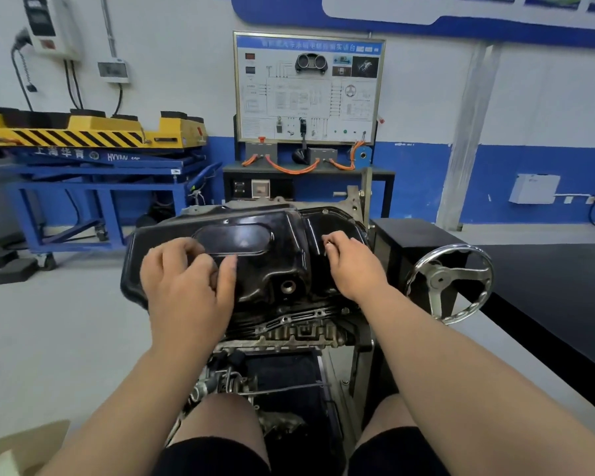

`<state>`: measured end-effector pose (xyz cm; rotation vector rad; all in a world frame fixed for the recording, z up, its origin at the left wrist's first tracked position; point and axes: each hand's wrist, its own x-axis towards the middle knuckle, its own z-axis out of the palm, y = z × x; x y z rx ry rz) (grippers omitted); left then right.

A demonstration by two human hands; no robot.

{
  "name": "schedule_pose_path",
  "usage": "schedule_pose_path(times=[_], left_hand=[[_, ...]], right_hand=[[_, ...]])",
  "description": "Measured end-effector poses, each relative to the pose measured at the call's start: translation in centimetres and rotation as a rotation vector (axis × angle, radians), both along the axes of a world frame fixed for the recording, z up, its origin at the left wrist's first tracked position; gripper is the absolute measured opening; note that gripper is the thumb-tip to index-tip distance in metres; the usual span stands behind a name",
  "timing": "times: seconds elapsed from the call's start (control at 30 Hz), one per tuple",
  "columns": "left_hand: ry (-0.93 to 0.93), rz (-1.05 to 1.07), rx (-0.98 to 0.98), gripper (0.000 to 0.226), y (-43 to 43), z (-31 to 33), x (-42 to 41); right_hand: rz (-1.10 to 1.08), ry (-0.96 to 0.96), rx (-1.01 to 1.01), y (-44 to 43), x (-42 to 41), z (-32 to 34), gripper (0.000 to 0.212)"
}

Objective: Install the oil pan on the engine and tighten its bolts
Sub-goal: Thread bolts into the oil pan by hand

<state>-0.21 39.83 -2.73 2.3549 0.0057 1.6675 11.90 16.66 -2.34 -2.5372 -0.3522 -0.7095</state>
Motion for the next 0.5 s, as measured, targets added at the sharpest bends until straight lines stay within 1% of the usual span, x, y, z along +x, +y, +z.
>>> schedule_pose_path(times=[0.07, 0.17, 0.23, 0.37, 0.5], left_hand=[[0.01, 0.01, -0.01, 0.049, -1.0, -1.1, -0.1], [-0.089, -0.001, 0.092, 0.048, -1.0, -1.3, 0.9], [-0.148, -0.035, 0.126, 0.046, -0.6, -1.0, 1.7], [-0.149, -0.039, 0.122, 0.044, 0.2, 0.3, 3.4], [-0.162, -0.044, 0.169, 0.042, 1.0, 1.3, 4.2]], right_hand=[[-0.008, -0.013, 0.006, 0.0, 0.0, 0.0, 0.025], [-0.016, -0.011, 0.007, -0.1, -0.1, 0.1, 0.025], [-0.009, 0.004, 0.008, -0.2, 0.1, 0.2, 0.025], [-0.015, -0.02, 0.039, -0.1, 0.2, 0.4, 0.026], [-0.046, -0.026, 0.048, 0.3, 0.4, 0.8, 0.025]])
